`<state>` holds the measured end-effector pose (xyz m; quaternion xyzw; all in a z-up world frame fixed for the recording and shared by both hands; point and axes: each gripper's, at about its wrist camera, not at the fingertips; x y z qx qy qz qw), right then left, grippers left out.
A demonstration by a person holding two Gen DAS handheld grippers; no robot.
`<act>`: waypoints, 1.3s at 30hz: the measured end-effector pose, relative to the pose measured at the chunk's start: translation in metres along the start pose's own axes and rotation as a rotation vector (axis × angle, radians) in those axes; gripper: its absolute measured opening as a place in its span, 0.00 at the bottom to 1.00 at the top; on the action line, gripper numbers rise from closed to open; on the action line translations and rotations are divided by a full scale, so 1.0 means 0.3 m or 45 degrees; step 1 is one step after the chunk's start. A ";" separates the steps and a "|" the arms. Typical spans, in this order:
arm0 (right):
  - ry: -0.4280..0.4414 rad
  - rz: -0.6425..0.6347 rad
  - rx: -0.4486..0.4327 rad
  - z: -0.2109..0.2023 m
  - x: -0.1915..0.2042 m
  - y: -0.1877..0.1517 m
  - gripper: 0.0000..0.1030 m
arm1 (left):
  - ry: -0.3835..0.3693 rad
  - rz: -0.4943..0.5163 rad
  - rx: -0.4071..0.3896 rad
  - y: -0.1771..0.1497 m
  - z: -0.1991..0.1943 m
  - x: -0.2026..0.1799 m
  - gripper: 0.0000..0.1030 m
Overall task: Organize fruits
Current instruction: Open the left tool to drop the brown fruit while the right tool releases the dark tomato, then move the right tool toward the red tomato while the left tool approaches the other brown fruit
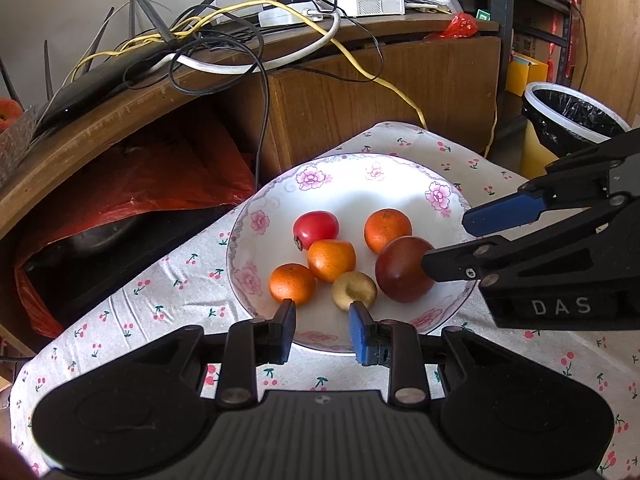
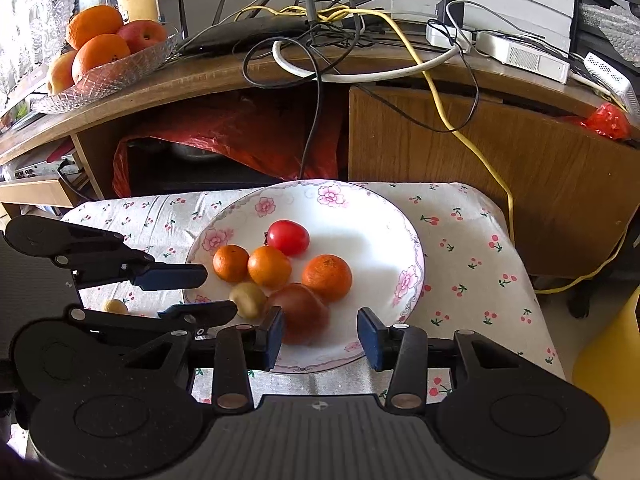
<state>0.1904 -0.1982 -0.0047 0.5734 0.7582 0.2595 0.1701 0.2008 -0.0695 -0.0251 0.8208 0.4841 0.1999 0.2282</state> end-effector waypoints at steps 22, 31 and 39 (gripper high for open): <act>-0.025 -0.057 -0.008 -0.039 0.034 -0.020 0.36 | 0.003 0.004 -0.035 -0.009 -0.052 0.006 0.37; -0.045 -0.083 -0.006 -0.043 0.045 -0.025 0.36 | 0.003 0.004 -0.034 -0.012 -0.053 0.007 0.37; -0.044 -0.088 -0.004 -0.043 0.047 -0.027 0.36 | -0.001 0.006 -0.036 -0.029 -0.062 0.016 0.37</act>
Point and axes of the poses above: each gripper's, at about its wrist camera, not at the fingertips, and z roughly the way its jaws point, x to its left, y to its top, and after that the axes turned 7 degrees about x, right-handed
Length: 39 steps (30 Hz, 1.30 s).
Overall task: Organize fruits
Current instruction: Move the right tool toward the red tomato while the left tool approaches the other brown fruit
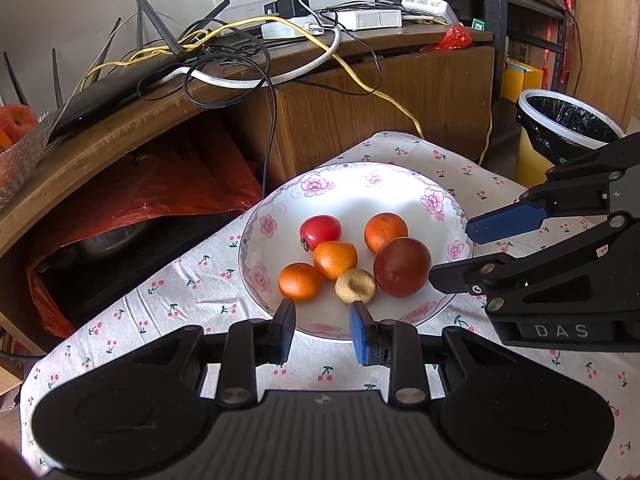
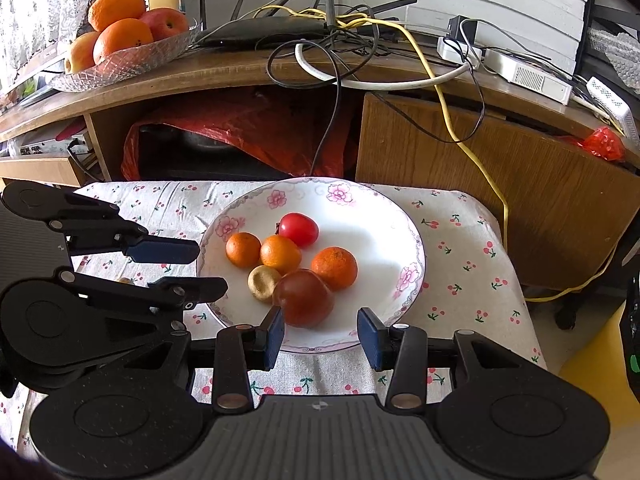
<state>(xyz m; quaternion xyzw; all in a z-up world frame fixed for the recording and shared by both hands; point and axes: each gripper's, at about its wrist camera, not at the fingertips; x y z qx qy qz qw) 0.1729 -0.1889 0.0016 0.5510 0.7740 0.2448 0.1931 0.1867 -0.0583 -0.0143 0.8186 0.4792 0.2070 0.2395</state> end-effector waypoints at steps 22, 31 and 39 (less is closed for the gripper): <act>0.026 -0.052 0.007 -0.010 0.060 0.002 0.36 | 0.014 -0.006 -0.004 -0.045 -0.048 0.036 0.37; 0.036 -0.078 0.011 -0.015 0.092 0.000 0.36 | 0.019 -0.005 -0.008 -0.062 -0.069 0.048 0.37; 0.047 -0.104 0.014 -0.020 0.124 0.000 0.36 | 0.036 -0.014 0.004 -0.105 -0.097 0.084 0.38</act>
Point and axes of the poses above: each gripper's, at about its wrist camera, not at the fingertips, and z roughly the way its jaws point, x to its left, y to its top, and after that the axes turned 7 degrees about x, right-handed
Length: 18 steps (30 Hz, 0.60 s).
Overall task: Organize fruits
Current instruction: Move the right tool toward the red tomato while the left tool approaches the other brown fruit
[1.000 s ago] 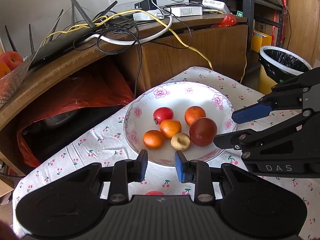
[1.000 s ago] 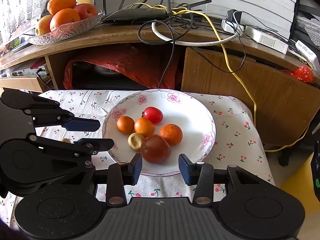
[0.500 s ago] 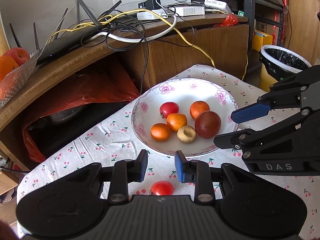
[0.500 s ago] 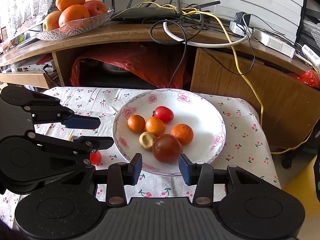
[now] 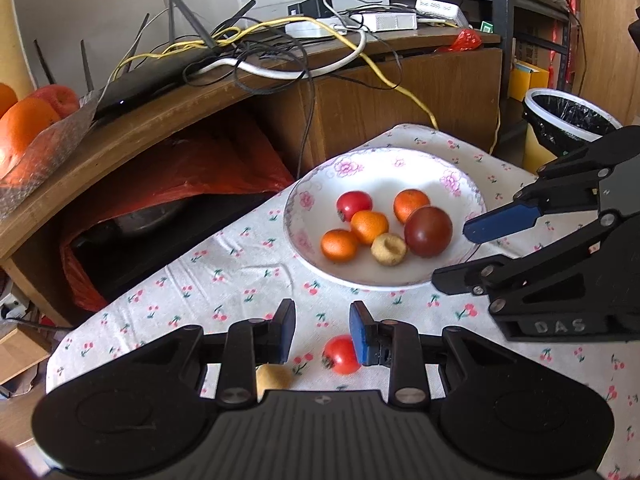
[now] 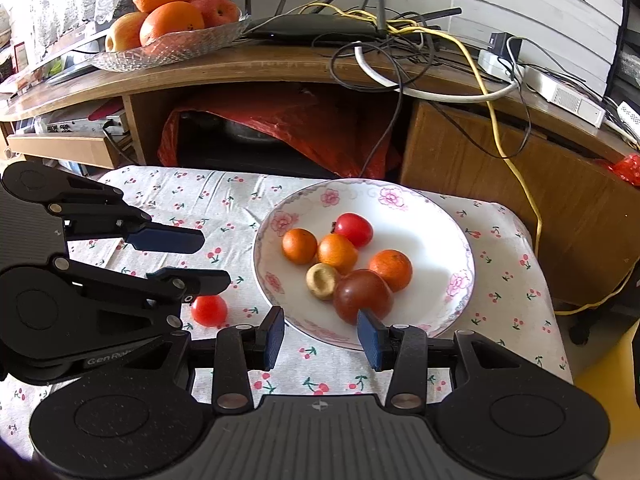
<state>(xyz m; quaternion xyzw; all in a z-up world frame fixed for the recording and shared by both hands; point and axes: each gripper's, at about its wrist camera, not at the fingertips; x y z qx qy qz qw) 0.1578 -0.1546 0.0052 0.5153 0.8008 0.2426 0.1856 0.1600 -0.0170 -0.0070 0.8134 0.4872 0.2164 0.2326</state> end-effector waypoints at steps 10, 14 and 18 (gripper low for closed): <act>0.039 -0.017 0.026 0.007 0.036 -0.013 0.36 | 0.009 0.002 0.047 -0.085 -0.015 0.038 0.38; 0.074 -0.023 0.039 0.014 0.053 -0.022 0.36 | 0.012 0.009 0.066 -0.112 -0.004 0.053 0.38; 0.094 -0.040 0.058 0.029 0.072 -0.031 0.36 | 0.011 0.002 0.079 -0.123 0.021 0.076 0.38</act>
Point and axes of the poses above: each gripper's, at about its wrist camera, not at the fingertips, and z roughly the way its jaws point, x to its left, y to its top, and after that the axes turned 7 degrees about x, right-handed
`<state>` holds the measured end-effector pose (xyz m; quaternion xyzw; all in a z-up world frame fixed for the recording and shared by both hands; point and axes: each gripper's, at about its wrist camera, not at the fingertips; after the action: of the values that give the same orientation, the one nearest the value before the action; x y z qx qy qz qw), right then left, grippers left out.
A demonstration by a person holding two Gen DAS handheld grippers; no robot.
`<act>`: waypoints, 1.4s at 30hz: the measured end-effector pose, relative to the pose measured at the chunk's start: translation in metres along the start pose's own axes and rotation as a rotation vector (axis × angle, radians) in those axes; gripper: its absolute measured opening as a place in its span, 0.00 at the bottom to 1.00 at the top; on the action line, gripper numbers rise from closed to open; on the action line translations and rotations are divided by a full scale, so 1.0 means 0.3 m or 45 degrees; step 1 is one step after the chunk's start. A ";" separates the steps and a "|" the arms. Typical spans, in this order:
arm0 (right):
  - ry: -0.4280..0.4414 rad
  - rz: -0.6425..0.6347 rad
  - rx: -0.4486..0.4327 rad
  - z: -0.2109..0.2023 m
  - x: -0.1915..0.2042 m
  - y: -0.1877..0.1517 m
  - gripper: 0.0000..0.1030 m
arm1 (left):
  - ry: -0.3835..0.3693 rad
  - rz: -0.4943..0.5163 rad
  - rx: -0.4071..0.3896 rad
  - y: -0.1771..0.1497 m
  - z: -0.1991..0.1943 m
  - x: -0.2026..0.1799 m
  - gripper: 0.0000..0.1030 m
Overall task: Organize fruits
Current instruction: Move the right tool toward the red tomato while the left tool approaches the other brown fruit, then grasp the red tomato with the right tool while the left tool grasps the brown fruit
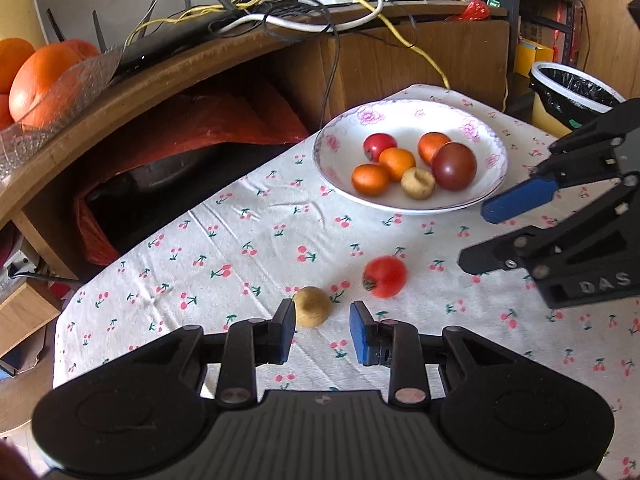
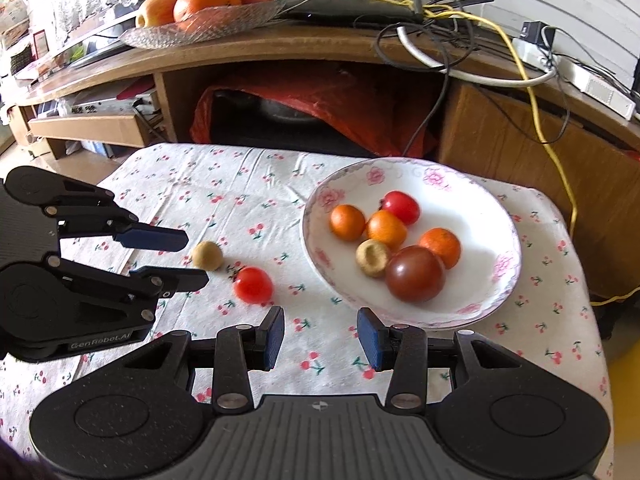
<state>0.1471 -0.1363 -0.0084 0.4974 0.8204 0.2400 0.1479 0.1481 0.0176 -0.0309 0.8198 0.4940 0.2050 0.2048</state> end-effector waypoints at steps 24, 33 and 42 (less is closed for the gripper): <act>0.033 -0.004 0.018 0.006 0.020 0.003 0.36 | -0.004 -0.075 0.037 -0.002 0.046 0.027 0.33; 0.031 -0.043 0.025 0.031 0.080 0.018 0.36 | -0.015 -0.087 0.053 -0.065 0.008 0.071 0.33; 0.049 -0.008 0.017 0.079 0.112 0.036 0.36 | -0.047 -0.093 0.048 -0.115 -0.023 0.091 0.32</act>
<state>0.1510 -0.0965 -0.0225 0.4909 0.8263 0.2437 0.1295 0.1311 0.0578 -0.0400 0.8086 0.5233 0.1730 0.2058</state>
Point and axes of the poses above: each gripper's, at about its wrist camera, not at the fingertips, and z roughly the way its jaws point, x to its left, y to its top, and after that the axes turned 7 degrees about x, right-handed
